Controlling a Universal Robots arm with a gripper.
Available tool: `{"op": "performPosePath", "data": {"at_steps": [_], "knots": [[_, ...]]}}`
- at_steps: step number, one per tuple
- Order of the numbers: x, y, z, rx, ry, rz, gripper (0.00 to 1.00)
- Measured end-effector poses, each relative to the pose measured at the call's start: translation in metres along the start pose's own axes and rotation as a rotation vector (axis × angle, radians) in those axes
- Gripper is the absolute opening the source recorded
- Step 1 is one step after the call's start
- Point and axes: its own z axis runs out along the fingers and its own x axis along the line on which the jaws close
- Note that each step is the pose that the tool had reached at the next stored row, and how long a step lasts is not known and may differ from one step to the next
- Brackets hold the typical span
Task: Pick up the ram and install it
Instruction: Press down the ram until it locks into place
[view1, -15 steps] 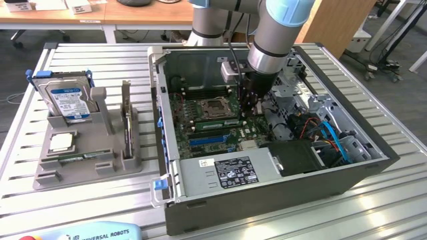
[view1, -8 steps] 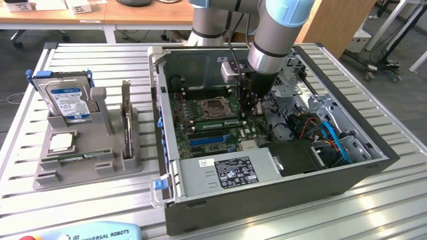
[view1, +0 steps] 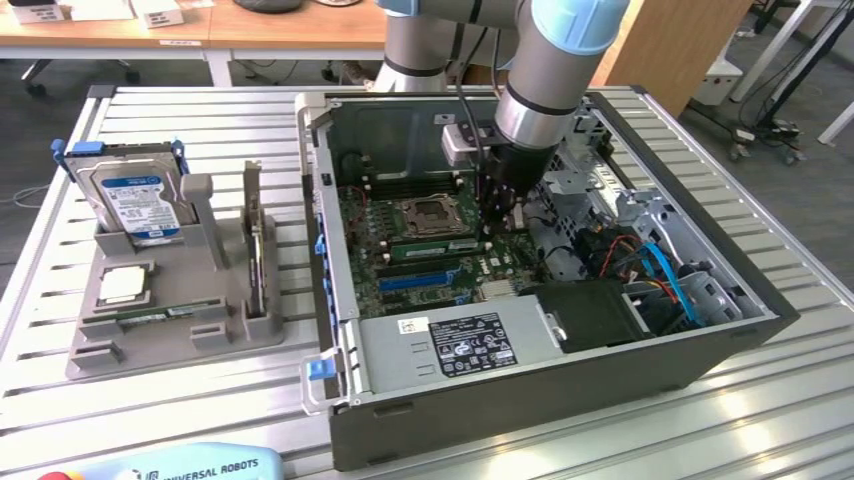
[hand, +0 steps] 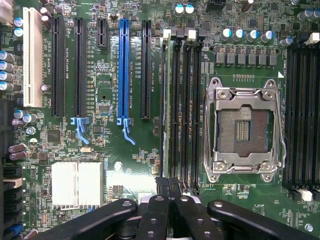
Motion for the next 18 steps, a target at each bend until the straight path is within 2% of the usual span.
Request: {"op": "performPosePath", "data": {"at_steps": [18], "knots": [[0.0000,0.0000,0.0012,0.0000,0.0000,0.000,0.10]]}}
